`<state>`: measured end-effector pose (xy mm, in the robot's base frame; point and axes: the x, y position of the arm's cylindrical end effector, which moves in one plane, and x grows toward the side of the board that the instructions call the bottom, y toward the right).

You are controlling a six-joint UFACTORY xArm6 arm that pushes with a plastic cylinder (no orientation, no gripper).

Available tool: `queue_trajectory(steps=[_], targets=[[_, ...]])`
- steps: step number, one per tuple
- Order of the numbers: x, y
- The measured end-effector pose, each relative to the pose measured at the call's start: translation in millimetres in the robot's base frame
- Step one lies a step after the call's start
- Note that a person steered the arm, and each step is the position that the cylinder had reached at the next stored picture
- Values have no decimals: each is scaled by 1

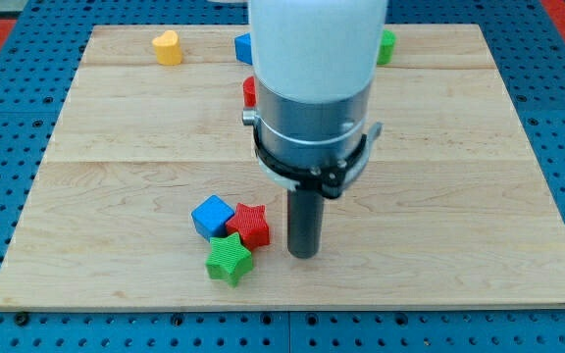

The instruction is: Move the red star bottom left to the red circle

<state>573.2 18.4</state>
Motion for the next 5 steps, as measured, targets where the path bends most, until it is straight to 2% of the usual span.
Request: queue_trajectory(steps=[1,2,4,5], targets=[[45,-35],[33,-49],[-49,-54],[-40,-24]])
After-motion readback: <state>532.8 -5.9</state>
